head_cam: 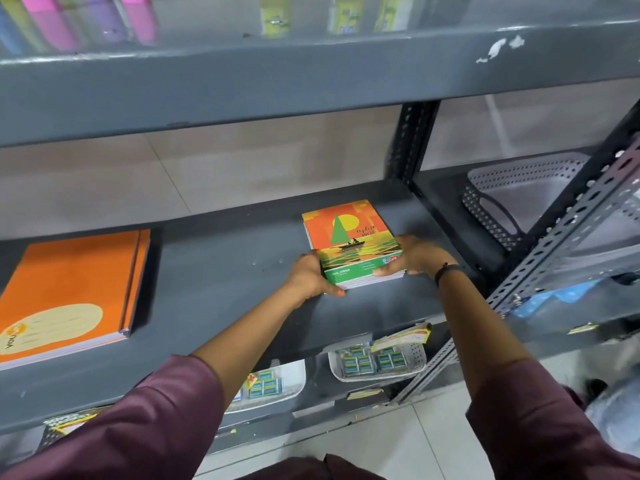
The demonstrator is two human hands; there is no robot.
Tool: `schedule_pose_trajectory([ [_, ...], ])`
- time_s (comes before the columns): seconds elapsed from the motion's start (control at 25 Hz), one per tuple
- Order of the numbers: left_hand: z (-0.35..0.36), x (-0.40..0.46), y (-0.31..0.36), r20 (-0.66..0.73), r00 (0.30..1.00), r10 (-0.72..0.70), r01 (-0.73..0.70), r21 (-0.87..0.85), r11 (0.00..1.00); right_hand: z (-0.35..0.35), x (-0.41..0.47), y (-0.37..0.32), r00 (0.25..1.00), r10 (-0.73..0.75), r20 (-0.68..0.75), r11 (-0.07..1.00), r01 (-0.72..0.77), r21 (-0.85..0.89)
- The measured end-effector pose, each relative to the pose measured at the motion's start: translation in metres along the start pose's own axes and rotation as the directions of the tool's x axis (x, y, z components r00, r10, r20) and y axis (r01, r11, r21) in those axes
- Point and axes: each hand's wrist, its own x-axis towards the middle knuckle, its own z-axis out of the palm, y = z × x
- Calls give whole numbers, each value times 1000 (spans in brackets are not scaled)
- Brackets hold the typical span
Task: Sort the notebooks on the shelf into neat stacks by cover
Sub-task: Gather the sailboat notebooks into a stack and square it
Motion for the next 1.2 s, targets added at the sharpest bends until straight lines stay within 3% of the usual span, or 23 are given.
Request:
schedule_pose_trajectory([
  [0.16,1,1,0,-20,1000,8,-7,84,996,5,6,5,998,-68,-17,993,66,-100],
  [0.44,5,-3,2,-91,996,6,18,258,966,3,6,12,985,22,-172,966,-65,-251],
  [1.2,15,-20,1,-251,966,69,-20,190,982,6,7,19,968,4,-250,951,-81,-299],
])
